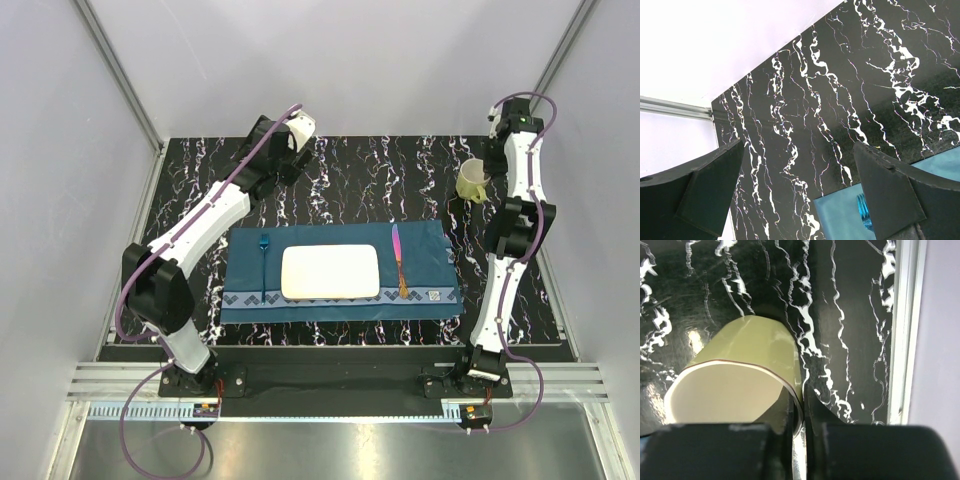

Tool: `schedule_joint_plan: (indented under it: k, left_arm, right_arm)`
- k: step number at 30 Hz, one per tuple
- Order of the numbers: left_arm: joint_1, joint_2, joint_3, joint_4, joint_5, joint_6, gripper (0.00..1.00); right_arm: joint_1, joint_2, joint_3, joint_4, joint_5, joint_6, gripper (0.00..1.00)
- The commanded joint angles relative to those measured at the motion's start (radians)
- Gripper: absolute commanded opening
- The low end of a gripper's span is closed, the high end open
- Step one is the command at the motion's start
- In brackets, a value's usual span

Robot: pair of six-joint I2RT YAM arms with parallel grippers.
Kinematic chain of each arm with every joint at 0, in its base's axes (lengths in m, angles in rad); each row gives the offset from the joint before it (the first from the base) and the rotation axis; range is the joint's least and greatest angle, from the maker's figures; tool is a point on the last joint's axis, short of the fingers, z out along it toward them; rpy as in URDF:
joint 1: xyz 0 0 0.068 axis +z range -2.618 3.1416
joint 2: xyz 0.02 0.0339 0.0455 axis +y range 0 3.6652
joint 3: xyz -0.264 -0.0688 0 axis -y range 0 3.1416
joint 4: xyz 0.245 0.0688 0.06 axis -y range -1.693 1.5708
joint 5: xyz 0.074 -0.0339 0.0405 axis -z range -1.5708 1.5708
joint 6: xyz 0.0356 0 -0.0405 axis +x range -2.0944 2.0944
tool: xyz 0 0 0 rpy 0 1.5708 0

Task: Set the dinner table for one person
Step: Pick up the cup at the center of the board.

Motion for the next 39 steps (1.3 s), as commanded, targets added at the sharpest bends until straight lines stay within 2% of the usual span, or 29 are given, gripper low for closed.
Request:
schedule_joint_plan:
  k: [1, 12, 22, 32, 39]
  left_arm:
    - [0.004, -0.008, 0.037, 0.04, -0.026, 0.005, 0.99]
    - [0.004, -0.021, 0.028, 0.035, -0.032, 0.0, 0.99]
    - [0.004, -0.04, 0.011, 0.031, -0.031, -0.004, 0.99]
    - [0.004, -0.057, -0.006, 0.032, -0.023, -0.01, 0.99]
    - [0.004, -0.087, -0.046, 0.031, -0.025, -0.01, 0.99]
  right_arm:
    - [0.005, 0.015, 0.037, -0.012, 0.001, 0.007, 0.0]
    - [0.005, 0.006, 0.035, -0.024, -0.009, -0.025, 0.0]
    - [0.014, -0.075, 0.1, -0.094, -0.218, -0.062, 0.0]
    - [0.017, -0.164, 0.08, -0.176, -0.336, -0.14, 0.0]
    - [0.036, -0.252, 0.038, -0.212, -0.364, -0.183, 0.0]
